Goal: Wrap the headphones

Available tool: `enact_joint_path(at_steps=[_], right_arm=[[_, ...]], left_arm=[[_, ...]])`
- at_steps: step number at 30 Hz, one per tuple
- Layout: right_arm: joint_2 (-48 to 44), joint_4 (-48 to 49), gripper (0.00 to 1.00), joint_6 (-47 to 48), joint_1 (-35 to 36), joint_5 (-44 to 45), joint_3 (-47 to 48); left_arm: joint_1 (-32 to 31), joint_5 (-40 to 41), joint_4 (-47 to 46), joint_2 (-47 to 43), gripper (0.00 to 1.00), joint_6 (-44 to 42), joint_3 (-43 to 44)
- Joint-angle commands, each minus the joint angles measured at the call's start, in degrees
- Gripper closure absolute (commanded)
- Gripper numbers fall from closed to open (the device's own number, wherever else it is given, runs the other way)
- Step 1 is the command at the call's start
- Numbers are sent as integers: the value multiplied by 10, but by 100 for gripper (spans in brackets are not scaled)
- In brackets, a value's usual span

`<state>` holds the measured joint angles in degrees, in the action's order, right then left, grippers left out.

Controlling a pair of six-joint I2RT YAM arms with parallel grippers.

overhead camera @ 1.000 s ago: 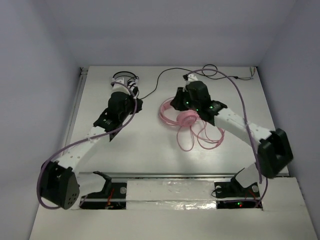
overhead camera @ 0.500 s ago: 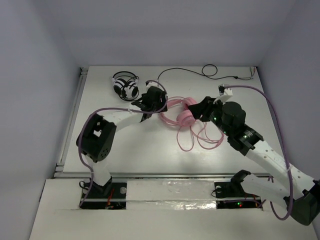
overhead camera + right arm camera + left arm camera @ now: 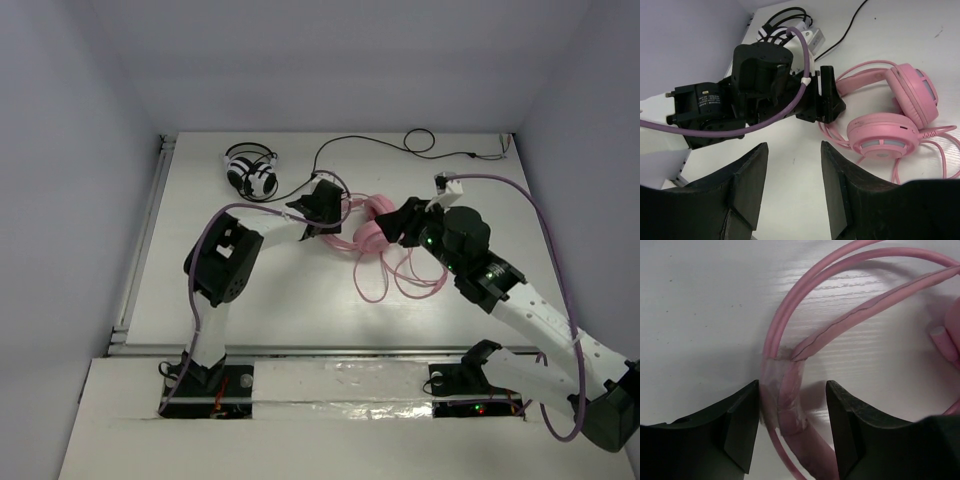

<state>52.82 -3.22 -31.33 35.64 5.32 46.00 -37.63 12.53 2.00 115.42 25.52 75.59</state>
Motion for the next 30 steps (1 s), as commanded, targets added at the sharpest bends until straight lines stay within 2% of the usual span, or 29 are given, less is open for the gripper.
enact_joint_path(at_steps=[1, 4, 6, 7, 8, 11, 14, 15, 17, 18, 23, 25, 26, 27, 28, 30], right_arm=[[1, 26, 47, 5, -1, -2, 2], [-2, 47, 47, 0, -1, -2, 1], [-4, 50, 47, -1, -1, 3, 0], [-6, 52, 47, -2, -1, 5, -2], [-7, 53, 47, -4, -1, 9, -3], [-15, 53, 47, -7, -1, 14, -6], [-25, 54, 50, -4, -1, 22, -10], [-28, 58, 66, -3, -1, 21, -13], [-28, 68, 86, 0, -1, 7, -14], [-20, 69, 100, -1, -1, 4, -12], [-6, 90, 100, -2, -1, -22, 1], [-10, 117, 84, 0, -1, -24, 1], [-10, 131, 73, 4, -8, -29, -1], [-7, 150, 44, 7, -8, -61, -6], [-3, 186, 35, 11, -16, -82, -19], [10, 208, 26, 15, -21, -122, -27]], left_arm=[[-10, 15, 19, 9, 51, -13, 25], [-16, 26, 24, 20, 58, -14, 31], [-16, 33, 26, 29, 74, -15, 34], [-16, 37, 26, 31, 85, -15, 36], [-16, 42, 27, 32, 100, -16, 40], [-16, 46, 36, 18, 100, -22, 52], [-16, 25, 59, -40, 100, -39, 71], [-11, 15, 68, -77, 100, -44, 78], [1, 6, 94, -114, 100, -62, 101], [8, -7, 108, -143, 100, -66, 113], [91, -90, 207, -197, 100, -89, 212], [119, -126, 228, -215, 100, -88, 233], [133, -149, 246, -219, 100, -88, 251], [155, -172, 255, -227, 100, -89, 262], [163, -183, 265, -230, 100, -88, 273], [185, -214, 284, -239, 100, -86, 306]])
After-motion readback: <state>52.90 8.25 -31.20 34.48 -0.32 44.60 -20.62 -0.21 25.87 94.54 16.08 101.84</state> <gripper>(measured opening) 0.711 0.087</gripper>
